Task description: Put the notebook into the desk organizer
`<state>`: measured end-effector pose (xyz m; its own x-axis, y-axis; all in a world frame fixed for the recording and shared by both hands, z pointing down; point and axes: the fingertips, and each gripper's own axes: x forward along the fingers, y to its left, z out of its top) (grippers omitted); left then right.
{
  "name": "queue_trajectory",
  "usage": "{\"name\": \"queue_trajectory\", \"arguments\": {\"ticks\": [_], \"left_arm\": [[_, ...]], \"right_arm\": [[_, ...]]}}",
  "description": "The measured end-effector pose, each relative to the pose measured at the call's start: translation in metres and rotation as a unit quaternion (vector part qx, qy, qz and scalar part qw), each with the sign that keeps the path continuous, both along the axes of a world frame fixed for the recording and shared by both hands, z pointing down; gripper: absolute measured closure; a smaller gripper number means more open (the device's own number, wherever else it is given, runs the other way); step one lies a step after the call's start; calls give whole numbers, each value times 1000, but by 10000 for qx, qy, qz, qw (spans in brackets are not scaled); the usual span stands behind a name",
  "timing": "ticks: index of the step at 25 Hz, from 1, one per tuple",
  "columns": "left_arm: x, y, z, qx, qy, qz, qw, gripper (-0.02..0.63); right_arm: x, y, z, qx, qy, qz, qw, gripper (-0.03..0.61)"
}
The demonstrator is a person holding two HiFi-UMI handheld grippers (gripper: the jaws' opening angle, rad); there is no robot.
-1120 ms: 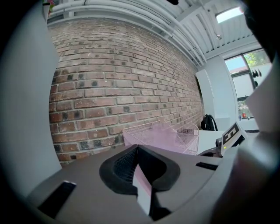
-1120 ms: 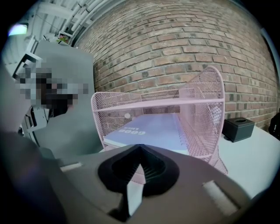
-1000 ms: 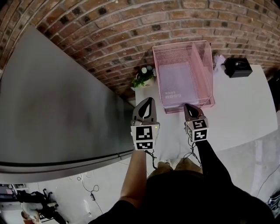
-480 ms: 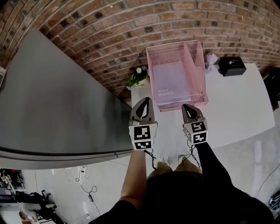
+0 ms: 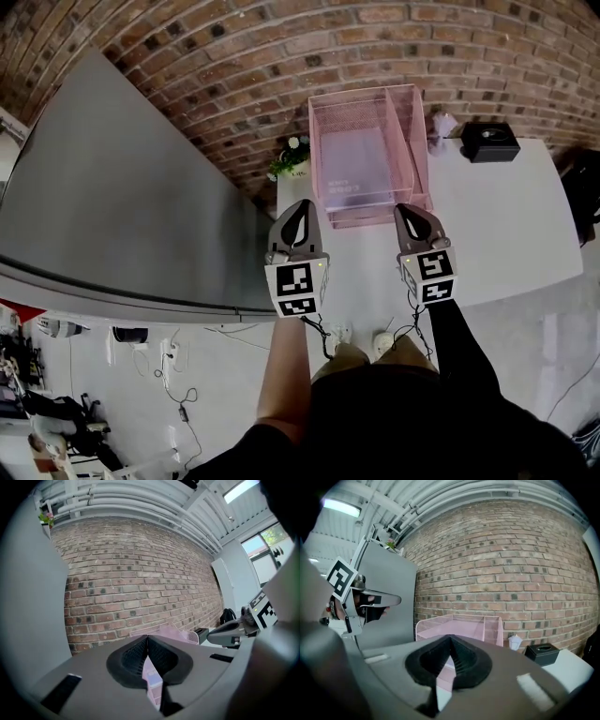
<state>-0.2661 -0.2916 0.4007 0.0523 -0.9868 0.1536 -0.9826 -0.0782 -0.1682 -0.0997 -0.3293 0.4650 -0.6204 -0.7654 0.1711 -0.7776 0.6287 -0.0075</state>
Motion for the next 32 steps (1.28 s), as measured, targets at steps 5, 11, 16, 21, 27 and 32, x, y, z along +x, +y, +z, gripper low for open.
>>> {"name": "queue_trajectory", "arguments": {"ticks": [5, 11, 16, 21, 27, 32], "left_arm": [[18, 16, -10, 122, 2, -98, 9999, 604], [41, 32, -22, 278, -17, -149, 9995, 604], [56, 42, -31, 386, -102, -157, 9991, 604], [65, 51, -35, 443, -146, -178, 9988, 604], [68, 58, -41, 511, -145, -184, 9984, 604], [69, 58, -41, 532, -124, -155, 9984, 604]], "right_arm": [[25, 9, -28, 274, -153, -56, 9995, 577], [51, 15, -54, 584, -225, -55, 9980, 577], [67, 18, -70, 837, -184, -47, 9963, 578], [73, 21, -78, 898, -260, -86, 9956, 578], [74, 24, -81, 908, -292, -135, 9954, 578], [72, 27, -81, 924, -239, -180, 9953, 577]]}}
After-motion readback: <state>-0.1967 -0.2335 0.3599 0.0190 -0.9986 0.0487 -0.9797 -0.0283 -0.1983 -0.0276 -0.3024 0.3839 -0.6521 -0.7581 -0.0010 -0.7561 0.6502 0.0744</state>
